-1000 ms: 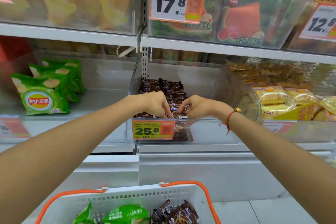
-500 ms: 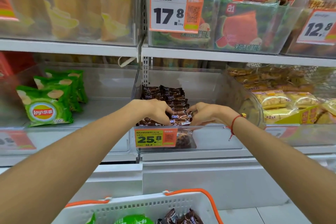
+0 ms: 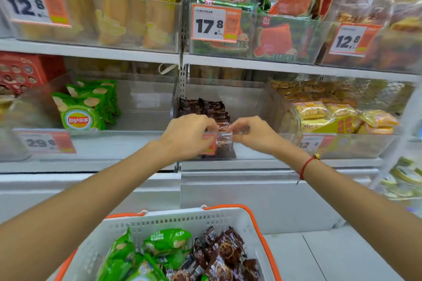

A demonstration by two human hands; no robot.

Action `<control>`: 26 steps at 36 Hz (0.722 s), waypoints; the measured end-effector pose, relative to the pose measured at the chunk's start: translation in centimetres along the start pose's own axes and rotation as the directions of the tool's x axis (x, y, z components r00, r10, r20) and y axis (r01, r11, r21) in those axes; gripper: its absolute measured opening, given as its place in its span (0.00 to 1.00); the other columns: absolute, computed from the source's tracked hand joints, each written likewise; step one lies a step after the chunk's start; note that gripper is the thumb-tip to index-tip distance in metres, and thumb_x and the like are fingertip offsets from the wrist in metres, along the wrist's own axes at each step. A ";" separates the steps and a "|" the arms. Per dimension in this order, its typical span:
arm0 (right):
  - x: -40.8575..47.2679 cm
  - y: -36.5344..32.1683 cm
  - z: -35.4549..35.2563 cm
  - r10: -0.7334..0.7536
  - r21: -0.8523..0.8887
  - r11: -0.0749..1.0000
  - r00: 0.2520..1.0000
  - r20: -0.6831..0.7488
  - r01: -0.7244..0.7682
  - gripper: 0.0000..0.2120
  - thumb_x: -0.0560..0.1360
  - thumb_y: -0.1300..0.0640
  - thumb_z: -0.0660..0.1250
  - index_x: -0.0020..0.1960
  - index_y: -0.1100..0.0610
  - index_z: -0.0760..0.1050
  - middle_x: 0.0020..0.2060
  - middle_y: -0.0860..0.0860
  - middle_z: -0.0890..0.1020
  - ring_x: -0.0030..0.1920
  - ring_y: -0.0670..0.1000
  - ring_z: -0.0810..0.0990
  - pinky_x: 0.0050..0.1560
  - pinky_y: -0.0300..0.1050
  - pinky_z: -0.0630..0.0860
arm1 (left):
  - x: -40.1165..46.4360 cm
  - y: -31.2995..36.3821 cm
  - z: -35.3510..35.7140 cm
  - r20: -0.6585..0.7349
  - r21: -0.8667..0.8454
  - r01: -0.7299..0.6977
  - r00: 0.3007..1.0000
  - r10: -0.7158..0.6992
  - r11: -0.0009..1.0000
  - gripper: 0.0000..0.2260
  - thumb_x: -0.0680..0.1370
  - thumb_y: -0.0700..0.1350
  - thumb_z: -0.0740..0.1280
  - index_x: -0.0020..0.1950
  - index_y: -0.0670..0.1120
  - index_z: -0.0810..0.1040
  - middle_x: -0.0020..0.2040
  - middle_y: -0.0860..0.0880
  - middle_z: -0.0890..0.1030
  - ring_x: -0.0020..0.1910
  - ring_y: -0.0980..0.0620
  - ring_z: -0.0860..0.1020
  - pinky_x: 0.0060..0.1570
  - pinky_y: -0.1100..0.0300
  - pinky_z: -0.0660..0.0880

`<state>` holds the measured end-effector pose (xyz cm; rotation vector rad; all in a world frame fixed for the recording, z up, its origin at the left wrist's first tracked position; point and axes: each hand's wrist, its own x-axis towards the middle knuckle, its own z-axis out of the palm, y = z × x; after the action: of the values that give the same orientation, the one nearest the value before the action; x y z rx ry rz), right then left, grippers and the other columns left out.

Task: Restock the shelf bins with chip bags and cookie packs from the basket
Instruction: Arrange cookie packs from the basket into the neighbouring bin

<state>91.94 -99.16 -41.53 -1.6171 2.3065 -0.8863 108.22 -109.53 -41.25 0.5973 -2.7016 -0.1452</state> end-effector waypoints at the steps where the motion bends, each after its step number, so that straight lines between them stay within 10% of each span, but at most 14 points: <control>1: -1.1 -0.3 0.6 -0.005 0.001 1.000 1.000 0.018 0.005 0.06 0.72 0.61 0.72 0.49 0.55 0.82 0.41 0.46 0.81 0.40 0.40 0.77 0.45 0.36 0.74 | -1.1 0.3 0.0 0.002 0.010 0.003 1.000 -0.003 1.000 0.11 0.77 0.50 0.63 0.58 0.57 0.78 0.58 0.56 0.80 0.58 0.51 0.76 0.49 0.56 0.73; 7: -5.8 0.2 5.3 0.058 0.013 0.998 0.943 0.329 -0.066 0.06 0.75 0.63 0.68 0.51 0.59 0.81 0.39 0.54 0.82 0.31 0.41 0.78 0.33 0.32 0.73 | -6.7 0.0 2.7 0.186 0.081 0.054 0.980 -0.068 0.995 0.12 0.76 0.51 0.64 0.59 0.56 0.77 0.58 0.56 0.80 0.57 0.51 0.77 0.51 0.56 0.73; 14: -8.1 1.7 11.8 0.194 -0.189 0.978 0.688 0.699 -0.084 0.11 0.78 0.61 0.65 0.59 0.56 0.77 0.50 0.53 0.82 0.38 0.44 0.79 0.39 0.35 0.75 | -11.1 -1.2 10.1 0.495 0.079 0.104 0.859 -0.129 0.991 0.12 0.77 0.49 0.64 0.60 0.53 0.78 0.59 0.53 0.79 0.60 0.50 0.76 0.55 0.59 0.71; 20: -8.8 4.1 17.6 0.307 -0.393 0.917 0.503 0.808 0.073 0.14 0.77 0.61 0.62 0.62 0.60 0.77 0.45 0.53 0.79 0.43 0.50 0.77 0.42 0.40 0.76 | -13.6 -1.6 16.6 0.739 0.103 0.047 0.665 -0.109 0.994 0.16 0.77 0.46 0.64 0.64 0.50 0.77 0.62 0.49 0.78 0.60 0.46 0.76 0.58 0.56 0.73; 26: -9.3 7.9 20.5 0.374 -0.473 0.876 0.481 0.793 0.098 0.11 0.76 0.59 0.61 0.54 0.62 0.79 0.46 0.56 0.82 0.48 0.57 0.80 0.50 0.48 0.78 | -14.2 -0.2 22.3 0.799 -0.019 0.175 0.594 -0.090 0.984 0.12 0.77 0.43 0.61 0.57 0.43 0.80 0.55 0.44 0.81 0.55 0.43 0.78 0.54 0.52 0.76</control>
<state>99.00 -96.42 -64.12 -1.4362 1.8304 0.5588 111.84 -103.19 -66.62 0.8641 -3.4735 -0.7541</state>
